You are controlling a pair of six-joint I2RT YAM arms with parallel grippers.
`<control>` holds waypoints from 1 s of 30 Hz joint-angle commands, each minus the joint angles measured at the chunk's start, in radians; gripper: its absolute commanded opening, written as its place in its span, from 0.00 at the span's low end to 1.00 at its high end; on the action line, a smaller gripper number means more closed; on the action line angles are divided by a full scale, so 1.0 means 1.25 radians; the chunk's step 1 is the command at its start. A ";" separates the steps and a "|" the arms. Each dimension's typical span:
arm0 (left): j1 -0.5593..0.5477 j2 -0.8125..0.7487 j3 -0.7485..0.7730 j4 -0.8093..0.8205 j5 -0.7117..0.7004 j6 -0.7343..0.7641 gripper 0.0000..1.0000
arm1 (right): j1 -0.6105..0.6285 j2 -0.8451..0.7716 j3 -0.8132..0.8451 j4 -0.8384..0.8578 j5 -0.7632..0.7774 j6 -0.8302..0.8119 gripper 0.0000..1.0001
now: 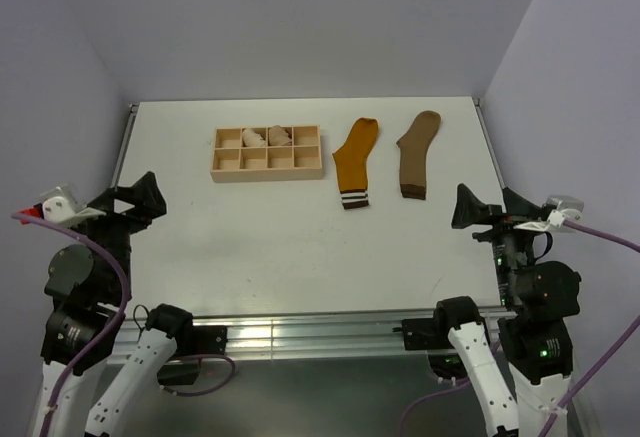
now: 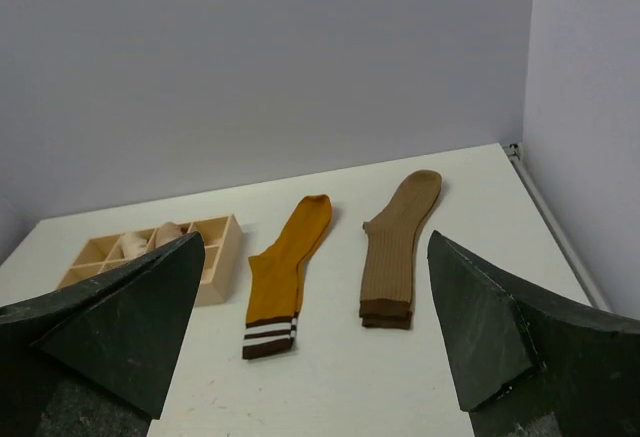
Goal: Roll the socks
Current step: Adjust the sock at the center of the board.
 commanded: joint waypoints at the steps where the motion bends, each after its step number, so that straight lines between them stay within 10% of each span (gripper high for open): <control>1: -0.002 -0.003 -0.030 0.046 0.005 -0.017 1.00 | 0.005 0.033 0.001 0.016 -0.006 0.005 1.00; 14: -0.002 0.053 -0.077 0.097 0.087 -0.029 0.99 | 0.005 0.152 -0.050 0.056 -0.101 0.103 1.00; 30: -0.002 0.105 -0.118 0.102 0.134 -0.023 0.99 | 0.079 0.731 0.142 0.107 -0.110 0.003 1.00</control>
